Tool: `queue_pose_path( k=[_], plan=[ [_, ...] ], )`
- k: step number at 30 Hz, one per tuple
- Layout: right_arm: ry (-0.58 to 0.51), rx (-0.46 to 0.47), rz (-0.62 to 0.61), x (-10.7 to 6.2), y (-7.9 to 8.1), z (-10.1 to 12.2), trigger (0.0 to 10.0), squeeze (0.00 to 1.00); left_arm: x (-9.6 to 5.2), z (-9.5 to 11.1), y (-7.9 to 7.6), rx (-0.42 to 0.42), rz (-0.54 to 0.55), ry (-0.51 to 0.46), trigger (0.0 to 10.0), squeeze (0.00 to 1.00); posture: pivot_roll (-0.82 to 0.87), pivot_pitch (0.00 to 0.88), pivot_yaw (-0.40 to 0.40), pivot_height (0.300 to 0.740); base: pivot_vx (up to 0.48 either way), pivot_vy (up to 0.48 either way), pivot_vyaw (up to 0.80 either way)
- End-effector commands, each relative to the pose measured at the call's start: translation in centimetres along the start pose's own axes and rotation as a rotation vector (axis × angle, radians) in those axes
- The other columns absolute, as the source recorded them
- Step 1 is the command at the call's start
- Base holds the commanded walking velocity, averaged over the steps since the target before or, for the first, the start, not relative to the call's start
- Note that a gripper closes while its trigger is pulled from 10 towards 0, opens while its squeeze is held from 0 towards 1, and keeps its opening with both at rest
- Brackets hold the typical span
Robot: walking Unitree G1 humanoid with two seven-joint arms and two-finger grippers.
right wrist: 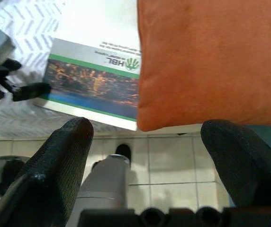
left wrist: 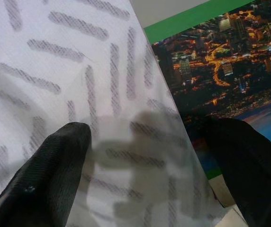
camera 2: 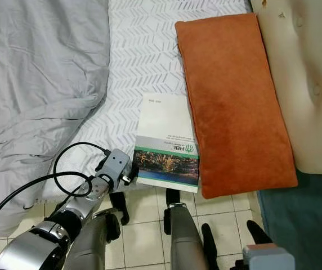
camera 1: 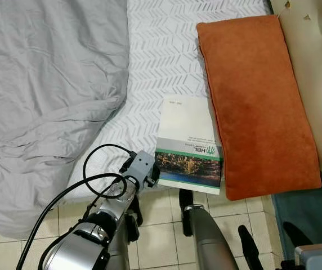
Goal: Clean up the room
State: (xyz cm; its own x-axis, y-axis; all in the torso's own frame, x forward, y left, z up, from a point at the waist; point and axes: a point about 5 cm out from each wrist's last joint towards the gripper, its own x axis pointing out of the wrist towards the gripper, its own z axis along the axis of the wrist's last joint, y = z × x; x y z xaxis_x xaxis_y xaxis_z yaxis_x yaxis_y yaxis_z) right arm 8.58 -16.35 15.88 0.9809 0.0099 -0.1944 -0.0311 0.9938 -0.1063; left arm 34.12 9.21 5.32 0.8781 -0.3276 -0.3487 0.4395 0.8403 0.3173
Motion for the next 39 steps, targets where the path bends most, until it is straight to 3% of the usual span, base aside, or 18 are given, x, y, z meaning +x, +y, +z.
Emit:
queue_pose_path(
  k=[1,5,10,14,20,23,24,25,26,29,36,39],
  plan=[
    [0.052,0.0,-0.009,-0.6,0.1,-0.7,10.0,0.0,-1.0,-3.5,-2.3,-0.04,-0.062,0.138,10.0,0.0,-0.47,0.756,0.042,0.74,0.0,0.0,0.0],
    [0.056,-0.003,-0.014,-0.6,0.0,-0.8,10.0,0.0,-1.0,-3.6,-3.9,-0.075,-0.109,0.135,10.0,0.0,-0.46,0.757,0.05,0.74,0.0,0.0,0.0],
    [0.062,-0.011,-0.02,-0.7,-0.1,-1.2,10.0,0.0,-1.6,-3.9,-7.4,-0.174,-0.198,0.111,10.0,0.0,-0.44,0.753,0.062,0.74,0.0,0.0,0.0],
    [0.064,-0.011,-0.019,-0.6,0.0,-1.3,10.0,0.0,-1.9,-4.0,-8.5,-0.198,-0.219,0.096,10.0,0.0,-0.42,0.754,0.066,0.74,0.0,0.0,0.0],
    [0.06,-0.014,-0.012,-0.4,0.0,-1.5,10.0,0.0,-1.5,-2.6,-8.4,-0.249,-0.196,0.017,10.0,0.0,-0.41,0.752,0.064,0.74,0.0,0.0,0.0],
    [0.046,-0.018,-0.006,-0.4,0.1,-1.2,10.0,0.0,-0.9,-0.3,-7.3,-0.18,-0.173,-0.115,10.0,0.0,-0.42,0.745,0.058,0.74,0.0,0.0,0.0],
    [0.046,-0.018,-0.006,-0.4,0.1,-1.2,10.0,0.0,-0.9,-0.3,-7.3,-0.18,-0.173,-0.115,10.0,0.0,-0.42,0.745,0.058,0.74,0.0,0.0,0.0],
    [0.042,-0.016,-0.008,-0.5,0.1,-1.1,10.0,0.0,-0.3,2.3,-5.7,-0.173,-0.147,-0.229,10.0,0.0,-0.43,0.746,0.054,0.74,0.0,0.0,0.0],
    [0.045,-0.011,-0.011,-0.6,0.1,-1.1,10.0,0.0,-0.1,3.6,-4.7,-0.176,-0.136,-0.279,10.0,0.0,-0.43,0.749,0.055,0.74,0.0,0.0,0.0],
    [0.062,0.007,-0.012,-0.9,0.3,-1.4,10.0,0.0,0.3,6.0,-3.2,-0.159,-0.151,-0.348,10.0,0.0,-0.42,0.749,0.069,0.74,0.0,0.0,0.0],
    [0.071,0.029,-0.01,-1.0,1.0,-1.8,10.0,0.0,0.5,8.4,-3.1,-0.1,-0.218,-0.388,10.0,0.0,-0.4,0.739,0.09,0.74,0.0,0.0,0.0],
    [0.065,0.031,-0.01,-1.1,1.2,-1.5,10.0,0.0,0.9,7.9,-4.9,-0.129,-0.222,-0.352,10.0,0.0,-0.45,0.748,0.086,0.74,0.0,0.0,0.0]
  ],
)
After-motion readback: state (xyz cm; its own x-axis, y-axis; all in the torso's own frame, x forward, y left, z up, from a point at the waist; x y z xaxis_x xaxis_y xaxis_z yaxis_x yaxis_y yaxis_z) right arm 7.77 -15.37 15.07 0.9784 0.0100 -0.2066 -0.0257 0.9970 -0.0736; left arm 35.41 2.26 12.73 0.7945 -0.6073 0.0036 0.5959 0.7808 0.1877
